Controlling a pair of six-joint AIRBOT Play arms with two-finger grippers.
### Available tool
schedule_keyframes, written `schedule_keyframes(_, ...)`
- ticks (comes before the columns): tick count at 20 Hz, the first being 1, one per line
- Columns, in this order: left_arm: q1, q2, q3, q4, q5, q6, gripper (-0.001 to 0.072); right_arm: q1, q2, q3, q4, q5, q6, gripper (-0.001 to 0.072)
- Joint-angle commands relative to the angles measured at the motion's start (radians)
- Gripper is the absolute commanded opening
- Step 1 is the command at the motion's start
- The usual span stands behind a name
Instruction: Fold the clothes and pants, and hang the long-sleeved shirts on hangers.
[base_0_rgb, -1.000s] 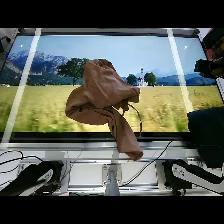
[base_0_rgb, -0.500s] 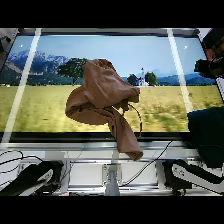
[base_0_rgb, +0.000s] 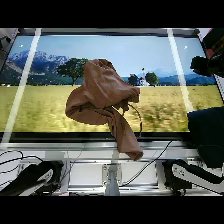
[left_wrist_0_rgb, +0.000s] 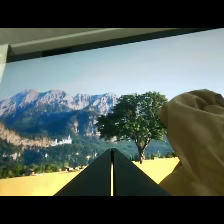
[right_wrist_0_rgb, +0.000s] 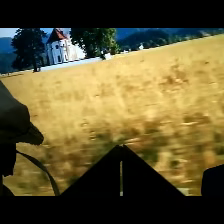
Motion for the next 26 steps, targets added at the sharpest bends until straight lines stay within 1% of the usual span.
schedule_keyframes(1,0.001,-0.001,0.000,0.000,-0.052,-0.031,0.0017,0.006,0.001,-0.056,0.149,0.027,-0.098,0.0037)
schedule_keyframes(3,0.001,0.000,-0.001,0.001,-0.100,-0.031,0.0018,0.019,0.019,-0.146,0.223,-0.010,-0.192,0.0037)
schedule_keyframes(4,0.001,0.002,-0.001,0.000,-0.098,-0.031,0.0017,0.021,0.031,-0.201,0.265,-0.036,-0.249,0.0037)
schedule_keyframes(7,0.001,0.016,-0.038,-0.011,-0.098,-0.068,0.0017,0.024,0.048,-0.394,0.364,-0.117,-0.425,0.0037)
schedule_keyframes(9,0.000,0.055,-0.137,-0.056,-0.067,-0.068,0.0017,0.025,0.043,-0.502,0.426,-0.206,-0.524,0.0037)
schedule_keyframes(10,0.000,0.081,-0.205,-0.088,-0.032,-0.068,0.0017,0.025,0.042,-0.544,0.438,-0.257,-0.548,0.0037)
schedule_keyframes(11,0.000,0.113,-0.293,-0.141,0.021,-0.068,0.0018,0.025,0.040,-0.586,0.440,-0.322,-0.550,0.0037)
schedule_keyframes(12,0.000,0.143,-0.387,-0.184,0.077,-0.068,0.0018,0.025,0.036,-0.619,0.440,-0.378,-0.551,0.0057)
schedule_keyframes(13,0.000,0.172,-0.491,-0.214,0.140,-0.068,0.0018,0.025,0.027,-0.650,0.443,-0.435,-0.553,0.0216)
schedule_keyframes(14,0.000,0.197,-0.578,-0.231,0.194,-0.069,0.0018,0.026,0.013,-0.674,0.455,-0.478,-0.579,0.0399)
schedule_keyframes(15,0.000,0.216,-0.657,-0.245,0.246,-0.069,0.0018,0.027,-0.008,-0.684,0.474,-0.497,-0.618,0.0415)
schedule_keyframes(17,0.000,0.227,-0.751,-0.287,0.309,-0.069,0.0018,0.040,-0.068,-0.685,0.538,-0.506,-0.702,0.0415)
schedule_keyframes(20,0.000,0.207,-0.798,-0.319,0.321,-0.069,0.0018,0.091,-0.172,-0.665,0.632,-0.517,-0.805,0.0417)
schedule_keyframes(22,0.000,0.194,-0.800,-0.319,0.322,-0.069,0.0018,0.142,-0.228,-0.634,0.645,-0.523,-0.898,0.0450)
schedule_keyframes(26,0.000,0.178,-0.800,-0.319,0.321,-0.069,0.0033,0.222,-0.300,-0.533,0.645,-0.600,-0.902,0.0451)
